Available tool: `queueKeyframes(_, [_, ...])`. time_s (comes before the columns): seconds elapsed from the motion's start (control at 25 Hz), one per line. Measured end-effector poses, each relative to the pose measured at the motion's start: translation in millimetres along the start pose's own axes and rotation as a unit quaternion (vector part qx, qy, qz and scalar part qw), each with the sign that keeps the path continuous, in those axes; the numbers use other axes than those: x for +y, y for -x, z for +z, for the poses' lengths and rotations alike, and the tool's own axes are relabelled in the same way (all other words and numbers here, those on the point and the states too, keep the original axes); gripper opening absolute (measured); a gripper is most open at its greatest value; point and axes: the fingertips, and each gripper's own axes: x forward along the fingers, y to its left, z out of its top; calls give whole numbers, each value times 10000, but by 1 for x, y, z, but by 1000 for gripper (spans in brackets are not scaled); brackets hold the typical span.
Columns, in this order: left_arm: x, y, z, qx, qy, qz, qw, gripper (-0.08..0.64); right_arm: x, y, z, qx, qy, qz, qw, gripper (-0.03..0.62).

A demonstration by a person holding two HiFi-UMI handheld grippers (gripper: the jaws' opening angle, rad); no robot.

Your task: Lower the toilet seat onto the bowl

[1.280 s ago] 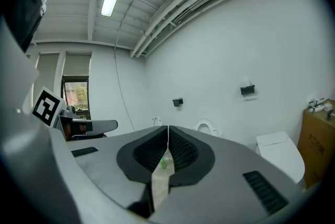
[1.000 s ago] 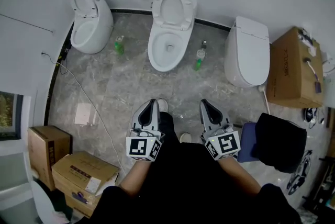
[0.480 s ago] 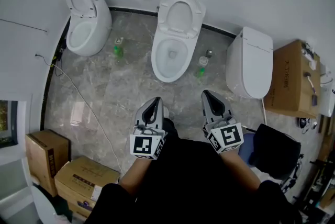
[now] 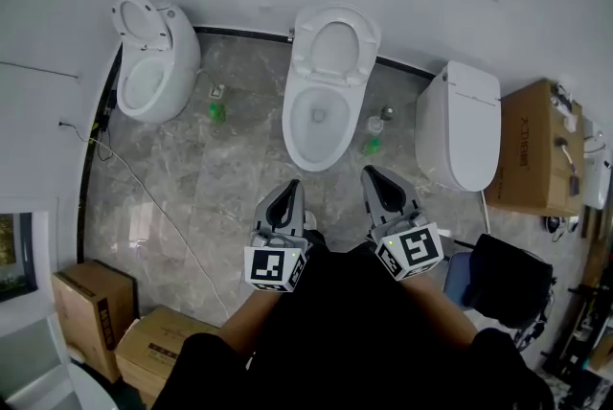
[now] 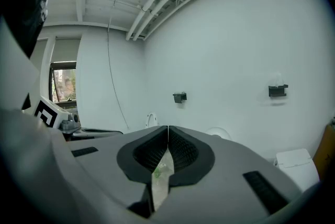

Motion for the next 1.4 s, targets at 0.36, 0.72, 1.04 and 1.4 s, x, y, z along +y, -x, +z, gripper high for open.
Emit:
queueKeyframes(0.36, [31, -17, 11, 89, -16, -64, 9999, 14, -15, -28, 4, 68, -82, -379, 9992, 32])
queueKeyframes(0.72, [39, -51, 12, 125, -93, 16, 9999, 14, -47, -58, 5, 8, -135, -393, 9991, 32])
queueKeyframes(1.04, [51, -133, 11, 482, 159, -16, 9987, 14, -127, -106, 29, -222, -483, -623, 9966, 32])
queueKeyframes(1.4, [58, -244, 5, 665, -198, 220, 9973, 14, -238, -156, 23, 16, -793, -773, 9938, 32])
